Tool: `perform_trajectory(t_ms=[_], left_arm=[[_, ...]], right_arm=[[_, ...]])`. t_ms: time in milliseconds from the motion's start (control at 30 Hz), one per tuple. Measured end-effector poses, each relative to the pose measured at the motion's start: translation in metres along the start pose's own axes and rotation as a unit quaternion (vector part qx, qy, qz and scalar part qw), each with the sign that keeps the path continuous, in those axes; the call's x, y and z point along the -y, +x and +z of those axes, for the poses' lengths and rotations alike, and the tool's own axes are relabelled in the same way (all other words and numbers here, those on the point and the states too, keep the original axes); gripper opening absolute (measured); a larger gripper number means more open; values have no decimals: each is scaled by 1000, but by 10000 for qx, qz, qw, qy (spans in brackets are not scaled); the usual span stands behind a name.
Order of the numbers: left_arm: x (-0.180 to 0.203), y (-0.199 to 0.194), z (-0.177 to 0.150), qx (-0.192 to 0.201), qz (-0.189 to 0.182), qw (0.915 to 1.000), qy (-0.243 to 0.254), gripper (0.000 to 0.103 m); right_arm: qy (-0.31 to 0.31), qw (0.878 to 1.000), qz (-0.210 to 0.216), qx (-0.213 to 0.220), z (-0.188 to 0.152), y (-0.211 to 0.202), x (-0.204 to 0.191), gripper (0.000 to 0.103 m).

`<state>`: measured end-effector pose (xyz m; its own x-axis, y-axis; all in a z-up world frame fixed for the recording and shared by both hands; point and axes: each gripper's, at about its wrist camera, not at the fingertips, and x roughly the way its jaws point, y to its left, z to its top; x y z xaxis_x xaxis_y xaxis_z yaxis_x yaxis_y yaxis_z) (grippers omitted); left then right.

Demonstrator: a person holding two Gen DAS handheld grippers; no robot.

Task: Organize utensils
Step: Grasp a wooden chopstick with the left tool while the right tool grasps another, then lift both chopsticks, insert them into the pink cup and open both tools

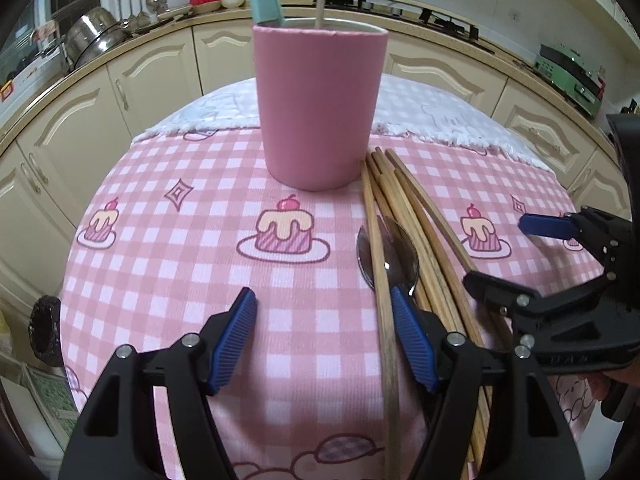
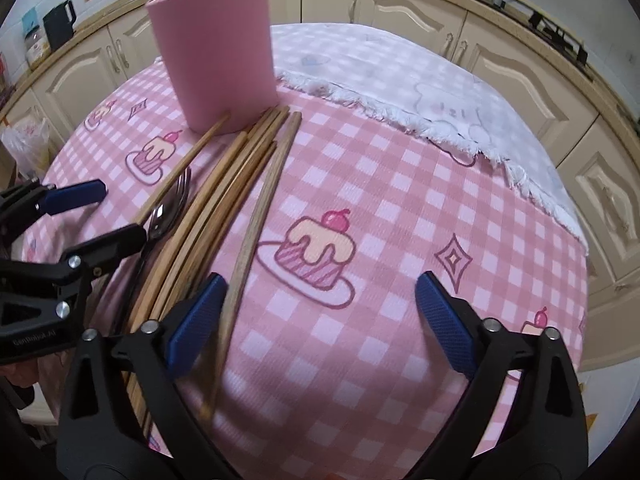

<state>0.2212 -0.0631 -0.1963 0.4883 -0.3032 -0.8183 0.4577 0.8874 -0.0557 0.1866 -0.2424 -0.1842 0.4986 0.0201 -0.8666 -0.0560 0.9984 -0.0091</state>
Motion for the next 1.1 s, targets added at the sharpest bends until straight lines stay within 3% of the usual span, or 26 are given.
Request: perform_trajectory(t_ms=[167, 333, 467, 533, 633, 700, 767, 1100], left_arm=[[6, 3, 9, -176, -174, 9993, 290, 44], [9, 4, 15, -355, -272, 9973, 579, 42], [6, 6, 17, -417, -349, 9968, 590, 41], [6, 7, 19, -450, -442, 9962, 595, 35], [9, 10, 21, -491, -451, 9956, 666, 22], [12, 13, 23, -529, -464, 9949, 725, 7], [16, 15, 24, -525, -431, 9947, 778, 6], [7, -9, 16, -104, -497, 9974, 512, 6]], right_arm=[[-21, 10000, 44, 4, 13, 2, -3, 69], [-50, 9999, 117, -42, 33, 13, -9, 65], [-126, 9998, 95, -87, 45, 19, -14, 48], [-186, 9997, 118, -130, 50, 20, -17, 36], [-259, 9994, 119, -177, 56, 24, -18, 32], [-310, 9990, 275, -191, 59, 25, -18, 17], [-322, 9982, 456, -201, 58, 24, -15, 8], [448, 9906, 1191, 505, 23, -20, 26, 6]])
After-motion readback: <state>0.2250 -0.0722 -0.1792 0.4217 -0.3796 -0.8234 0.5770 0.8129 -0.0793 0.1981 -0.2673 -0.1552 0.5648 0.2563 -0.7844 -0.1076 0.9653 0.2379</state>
